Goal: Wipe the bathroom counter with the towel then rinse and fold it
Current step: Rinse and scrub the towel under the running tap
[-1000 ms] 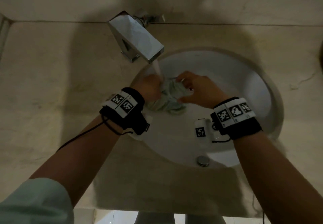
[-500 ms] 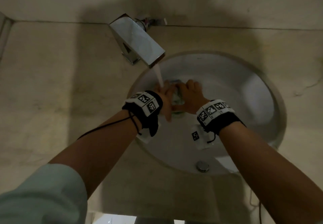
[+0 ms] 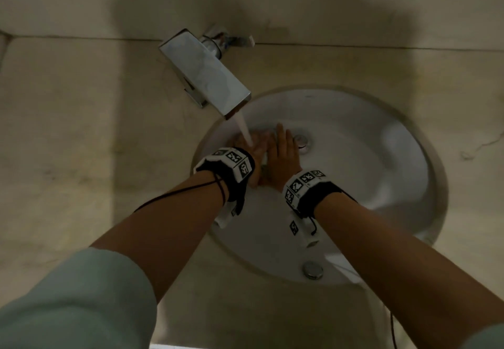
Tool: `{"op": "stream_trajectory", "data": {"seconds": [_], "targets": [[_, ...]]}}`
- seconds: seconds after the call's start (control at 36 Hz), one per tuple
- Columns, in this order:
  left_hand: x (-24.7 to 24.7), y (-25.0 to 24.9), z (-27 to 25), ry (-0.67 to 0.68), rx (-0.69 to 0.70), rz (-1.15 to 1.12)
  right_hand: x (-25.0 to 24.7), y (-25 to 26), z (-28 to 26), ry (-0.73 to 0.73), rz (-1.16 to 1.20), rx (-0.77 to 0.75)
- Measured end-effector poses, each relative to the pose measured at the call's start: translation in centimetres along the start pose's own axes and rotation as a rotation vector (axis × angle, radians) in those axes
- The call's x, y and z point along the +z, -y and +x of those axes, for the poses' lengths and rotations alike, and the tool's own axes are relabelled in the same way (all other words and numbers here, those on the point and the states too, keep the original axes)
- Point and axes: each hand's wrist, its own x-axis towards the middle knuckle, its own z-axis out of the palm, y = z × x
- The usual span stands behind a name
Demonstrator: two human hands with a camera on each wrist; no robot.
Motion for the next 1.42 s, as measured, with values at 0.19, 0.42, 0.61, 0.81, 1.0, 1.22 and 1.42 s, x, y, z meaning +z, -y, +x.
{"op": "stream_trajectory", "data": {"seconds": [0.19, 0.42, 0.61, 0.81, 1.0, 1.22, 1.42], "targets": [[-0.1, -0.2, 1.6, 0.115, 0.002, 0.048, 0.3, -0.5, 1.0, 0.09, -0.068, 0.019], [-0.5, -1.7, -0.9, 0.008, -0.065, -0.002, 0.9, -1.3, 1.8, -0.079, -0.112, -0.034], [-1.1, -1.7, -0.8, 0.082, -0.089, -0.045, 1.3, -2.0, 2.3, -0.013, -0.125, -0.105], [0.6, 0.3, 1.0, 0.044, -0.109, -0.054, -0.8, -1.6, 1.4, 0.076, -0.158, -0.085], [-2.6, 0.3, -1.5, 0.088, 0.015, -0.1, -3.1, -0.2, 1.8, -0.048, -0.154, -0.081], [-4.4, 1.0, -5.3, -0.029, 0.003, -0.372, -6.9, -0.1, 0.7, -0.014, 0.367, -0.133], [-4.7, 2.5, -6.8, -0.525, 0.348, -0.875, -10.7, 0.6, -2.9, -0.108, 1.084, -0.057]]}}
